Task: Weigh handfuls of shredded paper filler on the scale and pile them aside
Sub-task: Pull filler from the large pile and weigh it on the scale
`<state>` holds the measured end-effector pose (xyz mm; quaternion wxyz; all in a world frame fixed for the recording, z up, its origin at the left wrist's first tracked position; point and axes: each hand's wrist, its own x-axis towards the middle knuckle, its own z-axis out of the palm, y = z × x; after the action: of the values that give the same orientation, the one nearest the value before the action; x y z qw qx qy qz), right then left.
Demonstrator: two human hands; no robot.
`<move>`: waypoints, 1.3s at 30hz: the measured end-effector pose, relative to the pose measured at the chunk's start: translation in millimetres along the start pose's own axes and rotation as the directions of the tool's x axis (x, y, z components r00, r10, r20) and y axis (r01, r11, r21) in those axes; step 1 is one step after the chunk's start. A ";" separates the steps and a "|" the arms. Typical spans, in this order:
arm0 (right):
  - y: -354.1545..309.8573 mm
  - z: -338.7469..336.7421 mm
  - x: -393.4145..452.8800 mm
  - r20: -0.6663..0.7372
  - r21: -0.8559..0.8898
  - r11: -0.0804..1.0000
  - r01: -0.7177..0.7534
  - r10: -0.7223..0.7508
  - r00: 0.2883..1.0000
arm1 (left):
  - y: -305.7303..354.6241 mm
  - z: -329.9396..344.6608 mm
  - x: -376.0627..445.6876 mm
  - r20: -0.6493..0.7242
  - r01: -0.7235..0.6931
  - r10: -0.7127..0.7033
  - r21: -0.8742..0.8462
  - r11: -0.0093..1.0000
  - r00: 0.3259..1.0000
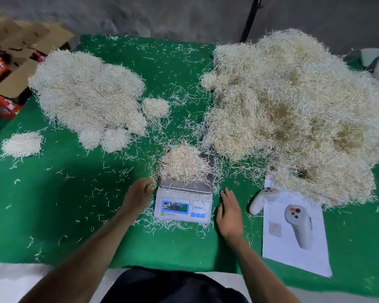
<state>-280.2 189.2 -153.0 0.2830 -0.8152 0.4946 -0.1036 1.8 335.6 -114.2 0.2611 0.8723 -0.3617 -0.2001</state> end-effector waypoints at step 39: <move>-14.4 -10.1 -19.0 -0.018 -0.096 0.995 -0.015 0.013 1.000 | -27.6 29.8 -66.6 -0.026 0.082 -0.078 0.265 0.961 0.997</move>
<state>-283.3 207.1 -134.5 0.2397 -0.8234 0.5074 -0.0849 -43.5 391.9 -143.4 0.1363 0.9149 -0.3476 -0.1538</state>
